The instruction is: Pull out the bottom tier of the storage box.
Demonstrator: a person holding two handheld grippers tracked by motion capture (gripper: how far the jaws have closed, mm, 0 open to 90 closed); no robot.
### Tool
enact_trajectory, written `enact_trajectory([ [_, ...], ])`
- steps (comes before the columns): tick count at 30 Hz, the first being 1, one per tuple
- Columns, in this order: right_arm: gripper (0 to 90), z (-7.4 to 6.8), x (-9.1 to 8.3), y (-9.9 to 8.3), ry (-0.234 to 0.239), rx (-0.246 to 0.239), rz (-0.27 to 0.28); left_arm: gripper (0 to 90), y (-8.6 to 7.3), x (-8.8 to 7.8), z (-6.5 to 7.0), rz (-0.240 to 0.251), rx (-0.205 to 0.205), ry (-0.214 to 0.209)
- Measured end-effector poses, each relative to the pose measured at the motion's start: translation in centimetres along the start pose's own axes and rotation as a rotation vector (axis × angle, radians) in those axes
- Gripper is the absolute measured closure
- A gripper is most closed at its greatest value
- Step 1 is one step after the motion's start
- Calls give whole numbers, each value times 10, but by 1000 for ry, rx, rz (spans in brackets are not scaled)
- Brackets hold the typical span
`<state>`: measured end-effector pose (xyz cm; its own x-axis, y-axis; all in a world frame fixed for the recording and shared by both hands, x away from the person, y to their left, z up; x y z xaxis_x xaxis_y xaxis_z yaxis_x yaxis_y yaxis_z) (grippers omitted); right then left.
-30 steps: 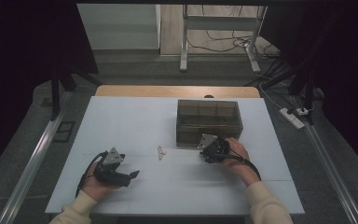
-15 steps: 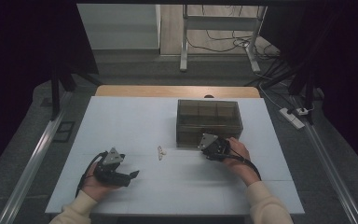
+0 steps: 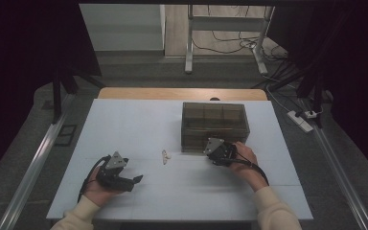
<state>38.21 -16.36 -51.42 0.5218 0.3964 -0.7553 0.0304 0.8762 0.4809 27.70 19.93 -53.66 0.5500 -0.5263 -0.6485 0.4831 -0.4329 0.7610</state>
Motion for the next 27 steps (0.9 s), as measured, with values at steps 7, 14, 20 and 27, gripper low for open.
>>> enact_trajectory([
  [7, 641, -1, 0, 0, 0, -3, -3, 131, 0, 0, 0, -3, 7, -1],
  [14, 641, -2, -1, 1, -5, -6, -5, 131, 0, 1, 1, -7, 12, -2],
  [20, 641, -3, -1, 1, -6, -8, -4, 131, 0, 2, 2, -12, 21, -1],
  [27, 643, -5, -1, 2, -2, -11, -8, 131, -1, 3, 2, -21, 26, -5],
])
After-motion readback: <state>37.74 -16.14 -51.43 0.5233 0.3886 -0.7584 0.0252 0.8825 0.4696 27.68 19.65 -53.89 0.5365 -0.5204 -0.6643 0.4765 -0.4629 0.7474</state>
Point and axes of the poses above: each handheld gripper's, and its own axes: x roughly forward along the jaws, y roughly out of its top, z roughly to its right, the point moved 1 cm from there along x, roughly forward along the jaws, and after that the axes turned 4 degrees about z, right-handed, at the moved point
